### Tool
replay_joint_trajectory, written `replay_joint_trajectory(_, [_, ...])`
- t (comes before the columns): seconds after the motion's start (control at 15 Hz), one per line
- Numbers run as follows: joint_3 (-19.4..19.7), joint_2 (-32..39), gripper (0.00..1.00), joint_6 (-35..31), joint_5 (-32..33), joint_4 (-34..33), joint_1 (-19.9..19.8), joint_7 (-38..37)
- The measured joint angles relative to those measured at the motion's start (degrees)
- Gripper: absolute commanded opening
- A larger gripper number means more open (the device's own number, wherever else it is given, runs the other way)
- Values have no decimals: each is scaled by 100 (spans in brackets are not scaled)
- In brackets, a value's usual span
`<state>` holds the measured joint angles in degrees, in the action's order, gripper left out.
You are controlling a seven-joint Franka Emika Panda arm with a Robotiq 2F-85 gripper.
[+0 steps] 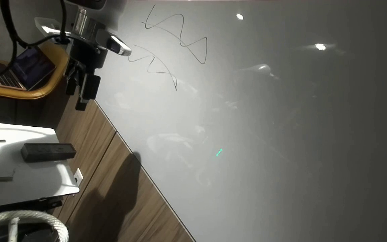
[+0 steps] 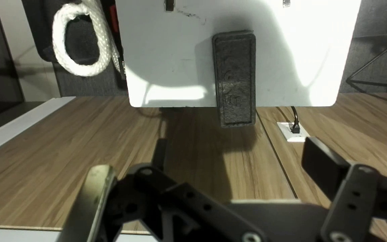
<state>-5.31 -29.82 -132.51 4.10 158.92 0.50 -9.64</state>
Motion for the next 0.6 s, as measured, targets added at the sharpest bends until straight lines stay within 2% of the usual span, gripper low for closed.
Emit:
replay_joint_trajectory(0.33, [-5,335,100,-40,0,1,-19,-43])
replay_joint_trajectory(0.6, [-3,275,100,-30,-3,-10,-13,-34])
